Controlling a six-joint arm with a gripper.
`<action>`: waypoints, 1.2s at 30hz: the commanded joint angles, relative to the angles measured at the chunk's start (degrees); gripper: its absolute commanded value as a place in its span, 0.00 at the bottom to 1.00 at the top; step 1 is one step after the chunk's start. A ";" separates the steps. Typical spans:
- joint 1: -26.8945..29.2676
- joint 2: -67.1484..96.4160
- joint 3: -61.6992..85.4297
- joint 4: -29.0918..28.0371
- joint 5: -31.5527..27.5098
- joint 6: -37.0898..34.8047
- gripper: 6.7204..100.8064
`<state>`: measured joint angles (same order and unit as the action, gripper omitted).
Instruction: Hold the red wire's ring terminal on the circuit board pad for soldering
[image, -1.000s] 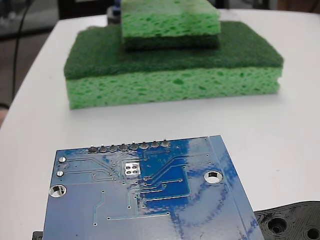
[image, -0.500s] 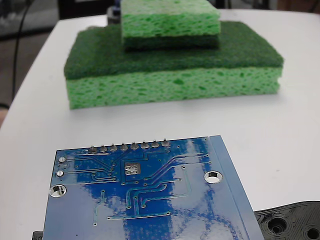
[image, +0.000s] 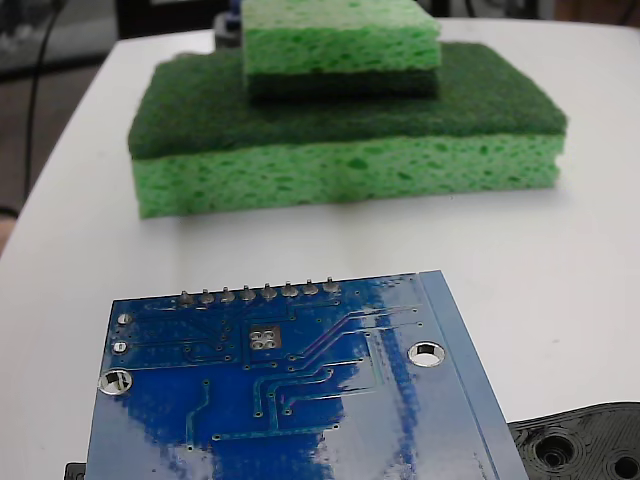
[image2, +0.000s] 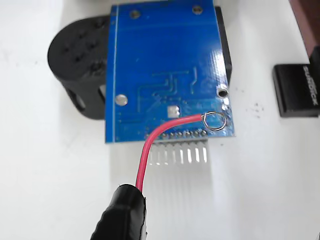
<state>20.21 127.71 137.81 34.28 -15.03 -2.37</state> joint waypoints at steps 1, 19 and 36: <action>0.79 -2.29 -2.29 -0.18 -3.60 -0.53 0.99; 5.80 -13.01 -5.54 -4.83 -18.63 -3.34 0.99; 9.32 -23.38 -13.62 -1.49 -24.61 -8.53 0.99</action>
<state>29.53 104.15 124.72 32.78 -37.71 -10.90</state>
